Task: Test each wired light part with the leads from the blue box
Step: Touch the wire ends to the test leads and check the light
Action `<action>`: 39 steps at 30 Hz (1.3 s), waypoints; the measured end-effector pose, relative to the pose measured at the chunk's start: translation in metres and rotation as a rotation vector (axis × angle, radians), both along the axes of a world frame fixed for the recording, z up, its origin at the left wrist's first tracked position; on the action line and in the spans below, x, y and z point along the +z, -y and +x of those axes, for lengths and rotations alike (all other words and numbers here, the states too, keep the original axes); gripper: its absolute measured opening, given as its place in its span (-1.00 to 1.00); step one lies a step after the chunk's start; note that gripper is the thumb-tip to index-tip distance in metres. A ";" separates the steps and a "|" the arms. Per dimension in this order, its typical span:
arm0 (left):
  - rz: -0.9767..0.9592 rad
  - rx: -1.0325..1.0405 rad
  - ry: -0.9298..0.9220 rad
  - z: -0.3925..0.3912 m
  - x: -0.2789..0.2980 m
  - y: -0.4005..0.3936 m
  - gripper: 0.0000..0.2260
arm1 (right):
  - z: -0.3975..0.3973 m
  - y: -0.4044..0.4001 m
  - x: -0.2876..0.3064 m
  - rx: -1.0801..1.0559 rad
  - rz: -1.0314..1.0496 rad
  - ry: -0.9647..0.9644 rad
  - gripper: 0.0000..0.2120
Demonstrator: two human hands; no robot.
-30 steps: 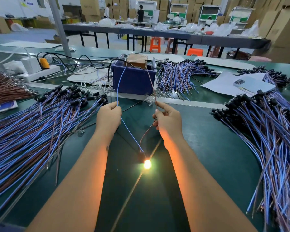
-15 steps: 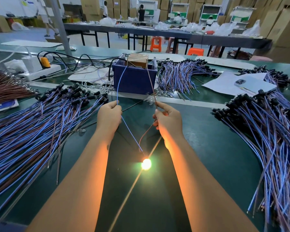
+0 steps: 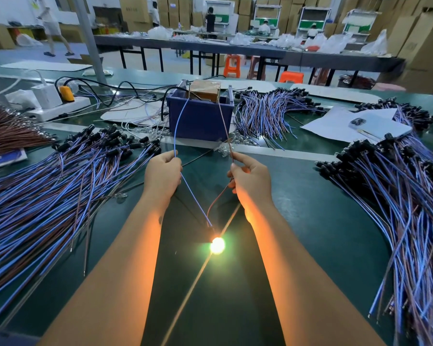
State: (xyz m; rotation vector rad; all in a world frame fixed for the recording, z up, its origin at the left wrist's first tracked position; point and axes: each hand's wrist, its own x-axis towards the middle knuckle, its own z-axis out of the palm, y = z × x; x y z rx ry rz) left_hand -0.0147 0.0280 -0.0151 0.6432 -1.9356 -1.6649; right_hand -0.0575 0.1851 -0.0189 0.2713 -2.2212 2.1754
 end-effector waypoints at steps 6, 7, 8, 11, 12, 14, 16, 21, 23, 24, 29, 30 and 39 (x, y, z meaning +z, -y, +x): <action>-0.015 -0.008 -0.001 0.001 0.000 0.000 -0.70 | 0.000 0.000 0.000 0.000 -0.006 0.002 -0.70; -0.020 -0.009 0.000 0.001 0.000 0.000 -0.71 | 0.000 0.000 0.000 0.001 -0.006 0.004 -0.70; -0.023 -0.009 0.000 0.001 0.000 0.000 -0.71 | 0.000 0.000 0.000 0.001 -0.005 0.005 -0.70; -0.033 -0.003 0.010 0.002 0.000 0.000 -0.72 | 0.000 -0.001 0.000 -0.002 0.007 -0.002 -0.70; -0.033 -0.003 0.014 0.002 0.000 -0.001 -0.72 | 0.000 -0.001 0.000 -0.001 0.012 -0.008 -0.70; -0.049 -0.014 0.018 0.001 0.000 -0.002 -0.74 | 0.000 -0.001 0.000 0.014 0.023 -0.029 -0.69; -0.096 -0.047 0.023 0.000 0.000 -0.005 -0.76 | 0.002 0.000 0.000 0.058 0.035 -0.075 -0.69; 0.025 -0.280 -0.014 -0.001 0.005 -0.029 -0.82 | 0.006 0.007 -0.002 0.113 0.157 -0.240 -0.74; 0.057 -0.341 -0.017 0.000 0.007 -0.036 -0.77 | 0.005 0.008 -0.005 0.114 0.200 -0.267 -0.75; 0.066 -0.356 -0.015 0.001 0.008 -0.037 -0.75 | 0.005 0.008 -0.006 0.121 0.204 -0.266 -0.77; 0.167 -0.300 -0.042 0.001 0.010 -0.031 -0.81 | 0.004 0.009 -0.006 0.192 0.195 -0.271 -0.77; 0.219 -0.278 -0.068 0.001 0.010 -0.029 -0.82 | 0.004 0.009 -0.007 0.191 0.235 -0.281 -0.77; 0.550 -0.144 -0.296 -0.001 0.007 -0.017 -0.83 | 0.011 0.007 -0.002 0.397 0.027 -0.238 -0.77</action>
